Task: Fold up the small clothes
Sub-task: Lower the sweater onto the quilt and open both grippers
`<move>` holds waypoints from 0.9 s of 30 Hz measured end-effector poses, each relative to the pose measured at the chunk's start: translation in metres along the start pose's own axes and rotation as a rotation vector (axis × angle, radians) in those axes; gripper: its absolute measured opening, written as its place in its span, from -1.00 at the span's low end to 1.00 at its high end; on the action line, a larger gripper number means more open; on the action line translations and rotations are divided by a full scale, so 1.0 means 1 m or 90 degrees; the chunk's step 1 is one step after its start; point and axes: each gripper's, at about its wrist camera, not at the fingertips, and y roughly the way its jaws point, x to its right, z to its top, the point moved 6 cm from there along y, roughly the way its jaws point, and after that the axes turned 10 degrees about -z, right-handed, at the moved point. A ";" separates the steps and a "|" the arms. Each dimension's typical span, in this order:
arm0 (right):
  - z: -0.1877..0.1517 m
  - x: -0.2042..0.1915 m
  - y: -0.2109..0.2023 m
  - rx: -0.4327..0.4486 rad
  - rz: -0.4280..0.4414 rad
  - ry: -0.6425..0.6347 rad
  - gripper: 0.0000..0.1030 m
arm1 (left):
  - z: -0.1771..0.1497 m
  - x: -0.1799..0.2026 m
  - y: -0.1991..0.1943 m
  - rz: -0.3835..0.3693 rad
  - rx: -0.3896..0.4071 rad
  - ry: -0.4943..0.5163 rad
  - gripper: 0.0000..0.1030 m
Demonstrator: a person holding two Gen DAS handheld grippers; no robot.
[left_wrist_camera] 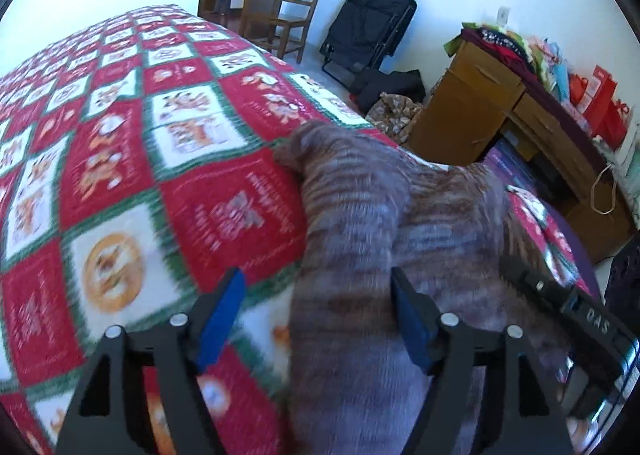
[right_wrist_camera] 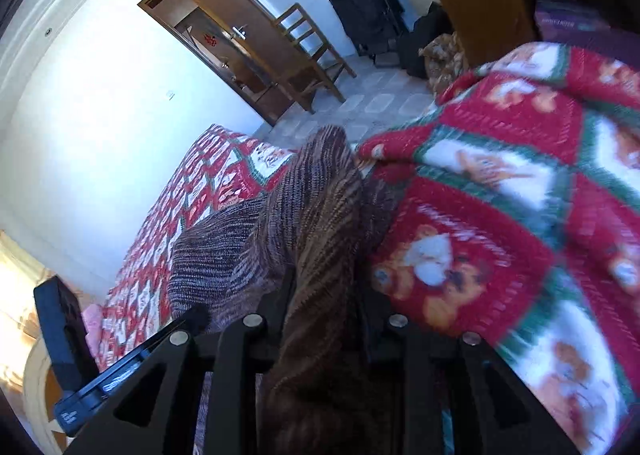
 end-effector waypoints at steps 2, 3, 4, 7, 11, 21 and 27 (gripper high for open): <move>-0.002 -0.001 -0.029 0.058 -0.046 -0.032 -0.46 | -0.010 0.001 -0.013 0.010 0.007 0.009 0.45; -0.007 -0.008 -0.049 0.099 -0.079 -0.079 -0.46 | -0.013 0.002 -0.016 0.017 0.012 0.015 0.45; -0.011 -0.018 -0.061 0.127 -0.095 -0.132 -0.46 | -0.019 0.005 -0.021 0.025 0.017 0.024 0.45; -0.043 -0.050 -0.076 0.123 -0.087 -0.249 -0.46 | -0.036 0.015 -0.030 0.044 0.025 0.054 0.45; -0.076 -0.058 -0.057 0.057 -0.089 -0.287 -0.46 | -0.055 0.018 -0.040 0.076 0.036 0.068 0.57; -0.089 -0.038 -0.053 -0.024 -0.064 -0.193 -0.48 | -0.084 0.003 -0.030 0.100 -0.035 0.050 0.64; -0.043 -0.077 -0.085 0.046 -0.015 -0.243 -0.44 | -0.078 0.006 -0.060 0.028 0.046 0.007 0.64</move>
